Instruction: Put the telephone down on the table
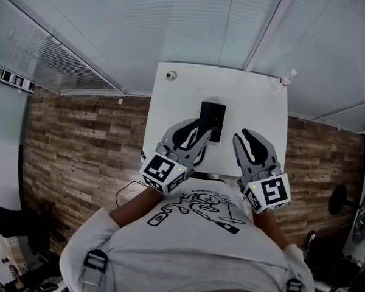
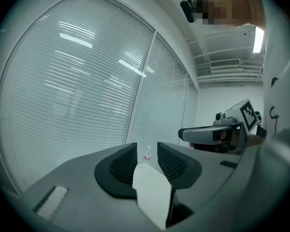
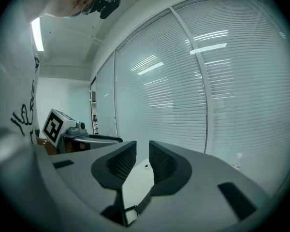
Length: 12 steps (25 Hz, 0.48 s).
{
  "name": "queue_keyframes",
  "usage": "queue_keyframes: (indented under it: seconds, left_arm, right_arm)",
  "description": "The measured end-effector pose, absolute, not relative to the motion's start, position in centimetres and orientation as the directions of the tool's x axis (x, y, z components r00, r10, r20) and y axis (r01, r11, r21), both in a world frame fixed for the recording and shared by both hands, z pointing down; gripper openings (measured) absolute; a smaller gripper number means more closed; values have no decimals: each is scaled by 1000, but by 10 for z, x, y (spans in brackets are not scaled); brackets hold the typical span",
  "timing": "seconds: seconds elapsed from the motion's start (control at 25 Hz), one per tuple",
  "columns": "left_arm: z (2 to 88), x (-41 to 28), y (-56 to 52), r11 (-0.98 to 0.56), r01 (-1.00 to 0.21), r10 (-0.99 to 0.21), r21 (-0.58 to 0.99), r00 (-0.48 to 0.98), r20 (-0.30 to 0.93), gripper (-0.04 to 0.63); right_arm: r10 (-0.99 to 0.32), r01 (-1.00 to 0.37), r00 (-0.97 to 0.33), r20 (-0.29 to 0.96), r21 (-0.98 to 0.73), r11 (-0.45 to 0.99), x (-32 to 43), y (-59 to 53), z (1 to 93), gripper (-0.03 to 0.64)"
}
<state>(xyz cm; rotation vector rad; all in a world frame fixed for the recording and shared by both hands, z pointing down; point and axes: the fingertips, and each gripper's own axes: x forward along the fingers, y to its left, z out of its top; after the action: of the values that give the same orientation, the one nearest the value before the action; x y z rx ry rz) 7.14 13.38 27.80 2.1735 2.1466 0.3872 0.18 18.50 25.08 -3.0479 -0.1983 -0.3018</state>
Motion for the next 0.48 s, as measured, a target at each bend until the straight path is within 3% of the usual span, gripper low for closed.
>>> queue_keyframes:
  seconds: [0.48]
  left_arm:
    - [279,70,138,-21,973,991,229,-9,131,126]
  right_arm:
    - [122,138,970,209,-59,-989,1,189,252,74]
